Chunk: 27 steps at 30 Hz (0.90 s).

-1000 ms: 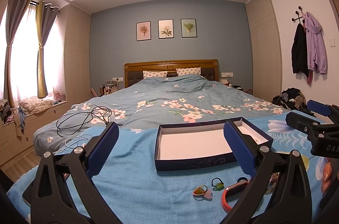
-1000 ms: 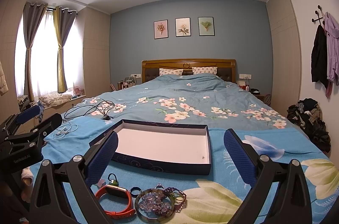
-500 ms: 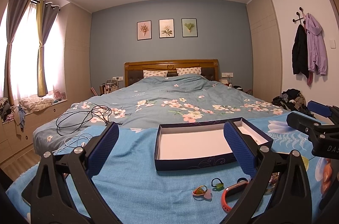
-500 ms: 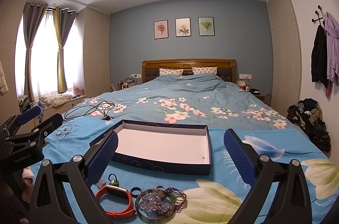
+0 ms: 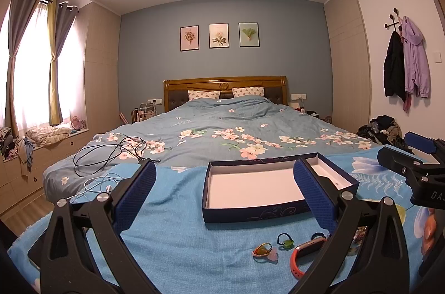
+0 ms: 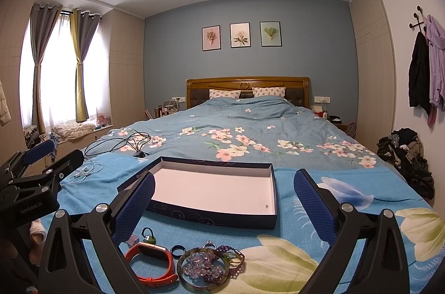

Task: Organize jewelry

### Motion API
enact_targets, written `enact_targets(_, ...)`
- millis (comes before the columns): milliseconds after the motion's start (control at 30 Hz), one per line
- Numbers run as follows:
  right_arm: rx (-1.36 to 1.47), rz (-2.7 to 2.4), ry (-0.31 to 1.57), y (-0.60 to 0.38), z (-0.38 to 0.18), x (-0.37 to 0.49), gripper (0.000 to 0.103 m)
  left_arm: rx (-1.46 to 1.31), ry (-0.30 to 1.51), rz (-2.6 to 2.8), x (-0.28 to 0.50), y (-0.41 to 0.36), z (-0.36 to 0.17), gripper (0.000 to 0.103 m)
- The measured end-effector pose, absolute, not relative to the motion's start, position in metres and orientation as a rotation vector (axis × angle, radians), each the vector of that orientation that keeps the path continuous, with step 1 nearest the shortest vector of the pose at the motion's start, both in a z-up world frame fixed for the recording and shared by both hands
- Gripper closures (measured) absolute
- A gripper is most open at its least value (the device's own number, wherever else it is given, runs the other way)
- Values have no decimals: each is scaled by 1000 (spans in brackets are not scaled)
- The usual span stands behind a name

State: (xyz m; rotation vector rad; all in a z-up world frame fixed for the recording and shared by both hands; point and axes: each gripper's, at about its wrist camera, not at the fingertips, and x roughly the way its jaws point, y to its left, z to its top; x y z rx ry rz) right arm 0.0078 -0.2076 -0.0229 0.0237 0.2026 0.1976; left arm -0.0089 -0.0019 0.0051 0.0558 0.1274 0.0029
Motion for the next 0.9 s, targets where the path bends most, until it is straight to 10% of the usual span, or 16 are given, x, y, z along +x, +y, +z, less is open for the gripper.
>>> enact_targets(900, 29, 200, 221, -210, -26, 11, 6, 48, 159, 0, -3, -3, 5, 6)
